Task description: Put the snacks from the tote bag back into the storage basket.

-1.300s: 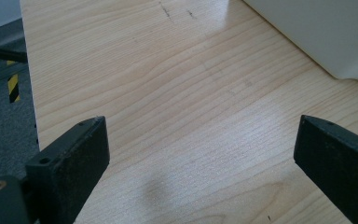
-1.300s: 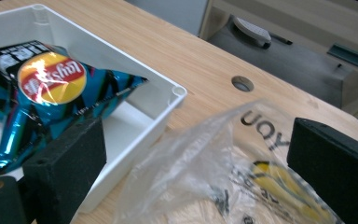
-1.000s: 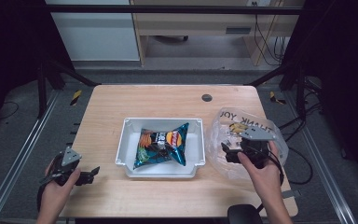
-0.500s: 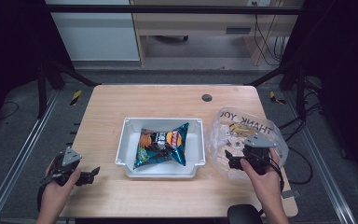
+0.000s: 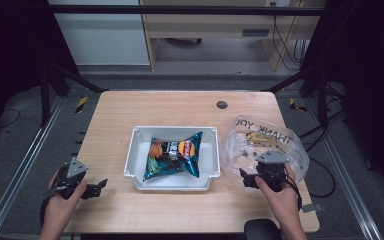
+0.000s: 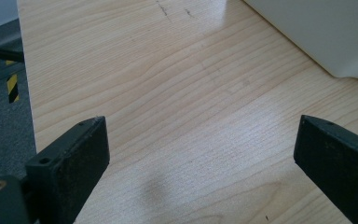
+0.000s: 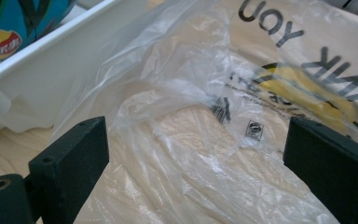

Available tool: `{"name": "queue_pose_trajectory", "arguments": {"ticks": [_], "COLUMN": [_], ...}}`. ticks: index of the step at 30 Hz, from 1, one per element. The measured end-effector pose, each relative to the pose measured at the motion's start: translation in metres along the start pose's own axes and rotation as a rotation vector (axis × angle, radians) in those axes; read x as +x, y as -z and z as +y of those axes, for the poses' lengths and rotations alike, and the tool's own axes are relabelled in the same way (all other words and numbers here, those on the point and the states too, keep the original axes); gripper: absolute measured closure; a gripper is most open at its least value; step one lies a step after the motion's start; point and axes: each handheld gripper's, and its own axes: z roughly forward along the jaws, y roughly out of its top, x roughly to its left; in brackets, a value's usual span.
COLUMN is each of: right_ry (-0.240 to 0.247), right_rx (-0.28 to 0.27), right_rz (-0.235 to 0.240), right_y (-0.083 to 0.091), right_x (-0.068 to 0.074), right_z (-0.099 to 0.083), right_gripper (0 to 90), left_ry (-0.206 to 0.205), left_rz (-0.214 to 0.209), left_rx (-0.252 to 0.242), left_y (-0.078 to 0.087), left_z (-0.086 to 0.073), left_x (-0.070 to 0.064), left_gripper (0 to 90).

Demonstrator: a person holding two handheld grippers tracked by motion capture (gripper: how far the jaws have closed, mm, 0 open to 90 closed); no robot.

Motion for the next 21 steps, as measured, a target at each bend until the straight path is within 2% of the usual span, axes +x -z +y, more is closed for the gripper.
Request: {"name": "queue_pose_trajectory", "arguments": {"ticks": [10,21], "right_ry": [0.022,0.057], "right_rx": [0.029,0.083], "right_rz": [0.032,0.039], "right_y": [-0.012,-0.024], "right_x": [0.010,0.020], "right_z": [-0.005,-0.009], "right_gripper": [7.4,7.6], "left_ry": [0.000,-0.002], "left_rz": [0.000,-0.001], "left_rx": [0.001,0.002], "left_y": [0.000,0.000], "left_z": [0.000,0.000], "left_x": [0.000,0.000], "left_gripper": [2.9,2.9]}}
